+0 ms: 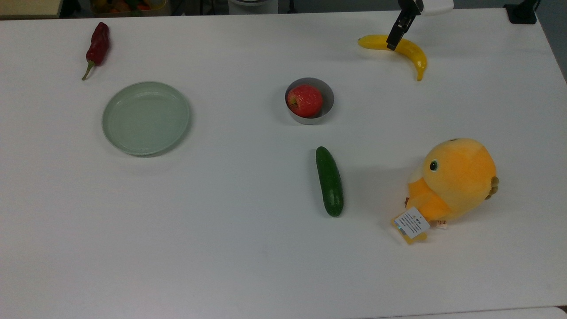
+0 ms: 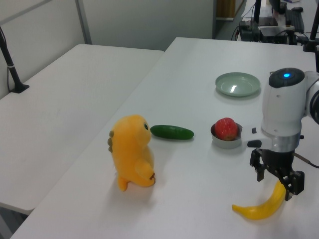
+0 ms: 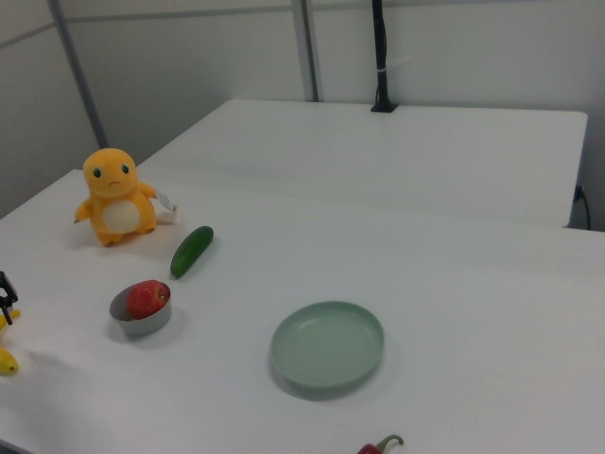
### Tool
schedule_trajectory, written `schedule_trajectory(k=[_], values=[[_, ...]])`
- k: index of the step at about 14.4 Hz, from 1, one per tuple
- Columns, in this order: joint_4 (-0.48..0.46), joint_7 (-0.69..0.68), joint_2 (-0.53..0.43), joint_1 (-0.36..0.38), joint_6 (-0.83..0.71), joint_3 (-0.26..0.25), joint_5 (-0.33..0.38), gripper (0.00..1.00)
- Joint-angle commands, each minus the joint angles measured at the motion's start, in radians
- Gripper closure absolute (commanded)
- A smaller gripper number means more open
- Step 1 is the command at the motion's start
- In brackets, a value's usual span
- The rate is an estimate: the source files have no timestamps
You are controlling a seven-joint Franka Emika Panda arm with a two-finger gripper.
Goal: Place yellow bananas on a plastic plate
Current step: 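Lower the gripper onto the banana and close on it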
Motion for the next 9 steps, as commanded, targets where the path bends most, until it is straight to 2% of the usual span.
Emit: schedule_trajectory(k=[1,6,7,9], values=[[-0.013,-0.013,0.036,0.017,0.023,-0.005,-0.046,0.04],[-0.012,-0.010,0.063,0.031,0.023,-0.005,-0.061,0.06],[-0.013,-0.010,0.064,0.032,0.023,-0.007,-0.072,0.17],[-0.012,-0.011,0.069,0.031,0.021,-0.007,-0.095,0.69]])
